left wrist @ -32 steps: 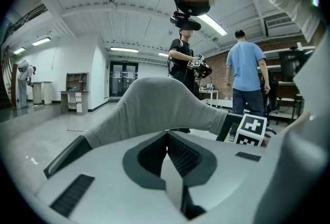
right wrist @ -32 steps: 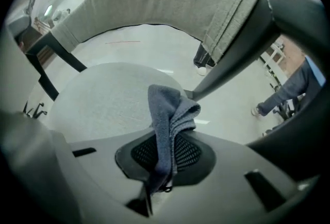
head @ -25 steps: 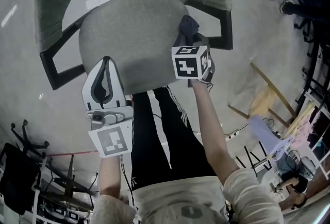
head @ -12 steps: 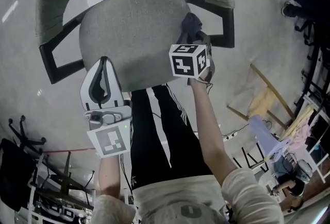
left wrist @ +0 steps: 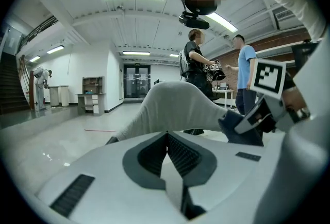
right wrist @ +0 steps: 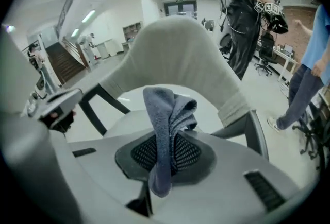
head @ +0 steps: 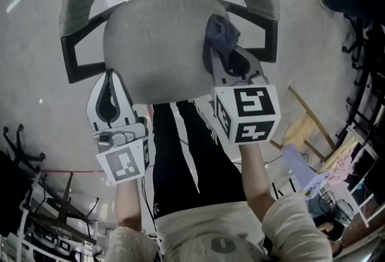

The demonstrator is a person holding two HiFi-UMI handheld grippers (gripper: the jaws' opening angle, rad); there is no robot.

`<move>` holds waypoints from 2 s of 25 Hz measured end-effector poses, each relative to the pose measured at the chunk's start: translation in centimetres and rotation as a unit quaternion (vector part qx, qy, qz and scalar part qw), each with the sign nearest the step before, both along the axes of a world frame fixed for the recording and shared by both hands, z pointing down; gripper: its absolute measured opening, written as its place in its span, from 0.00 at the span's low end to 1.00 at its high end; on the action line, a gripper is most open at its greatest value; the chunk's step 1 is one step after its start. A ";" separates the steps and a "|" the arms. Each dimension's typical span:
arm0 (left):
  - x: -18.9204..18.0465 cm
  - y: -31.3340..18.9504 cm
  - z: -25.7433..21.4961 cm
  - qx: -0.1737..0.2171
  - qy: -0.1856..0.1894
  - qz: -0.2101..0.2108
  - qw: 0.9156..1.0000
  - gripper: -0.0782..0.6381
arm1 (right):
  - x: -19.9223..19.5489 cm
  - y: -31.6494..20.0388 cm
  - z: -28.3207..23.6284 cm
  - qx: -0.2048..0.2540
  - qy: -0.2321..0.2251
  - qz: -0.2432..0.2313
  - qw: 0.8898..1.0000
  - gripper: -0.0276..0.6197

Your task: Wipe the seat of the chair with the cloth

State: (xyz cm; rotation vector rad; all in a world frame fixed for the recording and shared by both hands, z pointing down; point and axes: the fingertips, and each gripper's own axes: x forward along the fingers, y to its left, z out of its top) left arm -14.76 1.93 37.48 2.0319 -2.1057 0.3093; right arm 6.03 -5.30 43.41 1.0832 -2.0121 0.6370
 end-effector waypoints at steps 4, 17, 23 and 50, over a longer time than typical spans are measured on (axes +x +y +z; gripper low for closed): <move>-1.9 1.2 -0.5 0.002 -0.011 -0.025 1.000 0.13 | -6.2 3.0 -4.0 -0.001 -0.105 -0.060 0.993 0.12; -8.8 8.3 1.7 -0.030 -0.035 -0.129 0.991 0.13 | -23.7 18.8 10.9 -0.279 -0.242 -0.143 0.918 0.12; -9.5 9.4 2.3 -0.031 -0.028 -0.151 0.988 0.13 | -25.4 22.4 16.7 -0.313 -0.188 -0.169 0.915 0.12; 0.2 1.0 2.6 -0.014 -0.006 -0.015 1.000 0.13 | -2.2 15.7 17.6 -0.234 -0.076 -0.105 0.964 0.12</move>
